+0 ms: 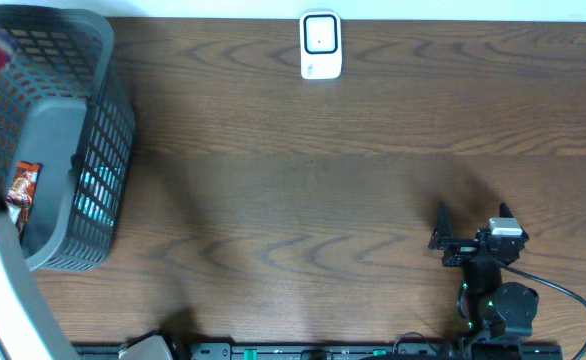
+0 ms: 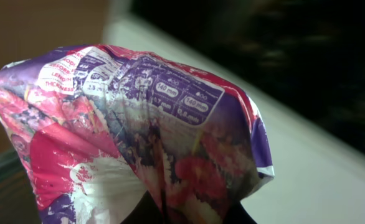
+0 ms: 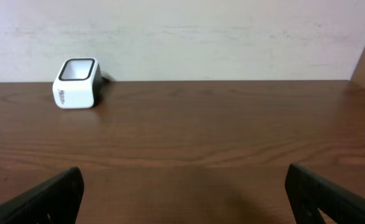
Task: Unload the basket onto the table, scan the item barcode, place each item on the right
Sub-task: 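Grasp the purple floral package and place it near the scanner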
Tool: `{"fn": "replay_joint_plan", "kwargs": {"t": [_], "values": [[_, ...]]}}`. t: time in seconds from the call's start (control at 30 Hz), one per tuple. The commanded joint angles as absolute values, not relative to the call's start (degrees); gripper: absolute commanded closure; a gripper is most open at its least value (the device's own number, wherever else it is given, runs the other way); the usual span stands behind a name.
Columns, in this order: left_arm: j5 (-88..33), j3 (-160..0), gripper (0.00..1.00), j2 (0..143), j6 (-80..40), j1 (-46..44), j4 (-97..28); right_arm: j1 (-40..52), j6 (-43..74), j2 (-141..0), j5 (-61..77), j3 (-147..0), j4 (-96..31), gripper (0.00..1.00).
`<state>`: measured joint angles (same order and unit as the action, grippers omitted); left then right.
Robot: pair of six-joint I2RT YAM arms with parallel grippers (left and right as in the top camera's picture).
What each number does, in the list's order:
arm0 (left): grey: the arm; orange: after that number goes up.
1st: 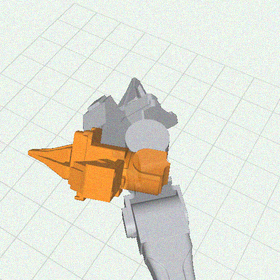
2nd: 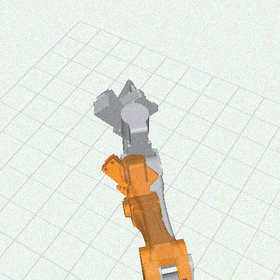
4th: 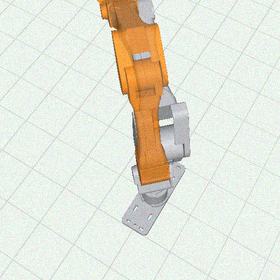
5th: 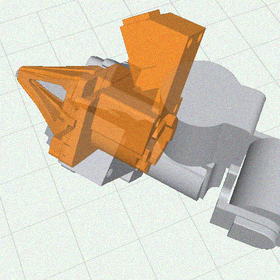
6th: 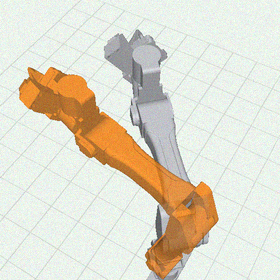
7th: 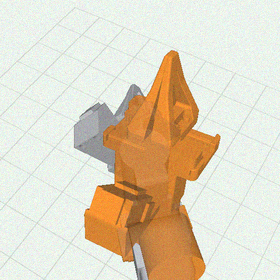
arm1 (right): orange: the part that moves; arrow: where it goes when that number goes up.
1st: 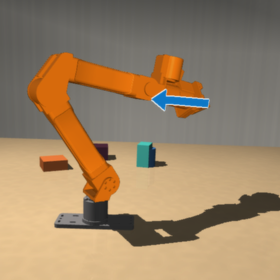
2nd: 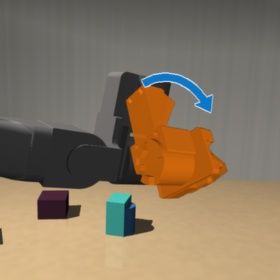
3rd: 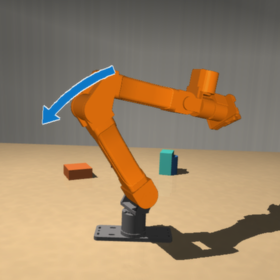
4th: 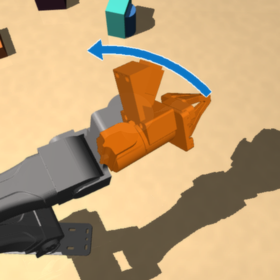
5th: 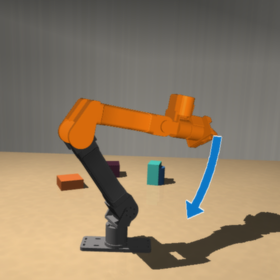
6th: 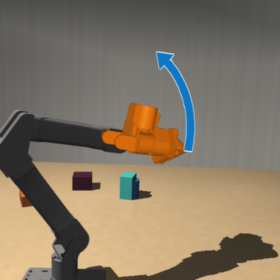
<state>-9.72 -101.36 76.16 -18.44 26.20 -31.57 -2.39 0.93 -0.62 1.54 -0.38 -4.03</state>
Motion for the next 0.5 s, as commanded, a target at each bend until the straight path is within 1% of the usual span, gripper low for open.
{"fn": "replay_joint_plan", "kwargs": {"t": [0.0, 0.07, 0.1, 0.13, 0.2, 0.27, 0.37, 0.43, 0.47], "values": [[-21.8, -101.1, 0.93, 74.5, -20.8, 17.5, -28.2, -2.7, 0.4, -0.3, 1.6, -0.3, -4.3, 0.01], [-20.6, -101.0, 0.93, 74.9, -19.5, 10.1, -26.7, -2.7, 0.3, -0.3, 1.6, -0.3, -4.3, 0.01], [-17.8, -100.8, 0.93, 76.6, -17.4, 3.8, -26.4, -2.7, 0.3, -0.3, 1.6, -0.3, -4.3, 0.01], [-16.0, -100.6, 0.93, 77.7, -16.6, 0.8, -26.5, -2.7, 0.3, -0.3, 1.7, -0.3, -4.3, 0.01], [-11.8, -99.9, 0.93, 82.1, -16.3, -6.8, -27.3, -2.7, 0.4, -0.3, 1.6, -0.3, -4.3, 0.01], [-9.3, -99.8, 0.93, 90.8, -16.4, -14.5, -28.2, -2.7, 0.4, -0.3, 1.7, -0.3, -4.3, 0.01], [-9.3, -99.8, 0.92, 99.7, -16.8, -19.8, -28.4, -2.7, 0.3, -0.3, 1.7, -0.3, -4.3, 0.01], [-9.3, -99.8, 0.92, 103.4, -16.9, -21.8, -28.5, -2.7, 0.4, -0.3, 1.7, -0.3, -4.3, 0.01], [-8.8, -99.8, 0.93, 106.5, -18.5, -23.4, -28.7, -2.7, 0.4, -0.3, 1.6, -0.3, -4.3, 0.01]]}}
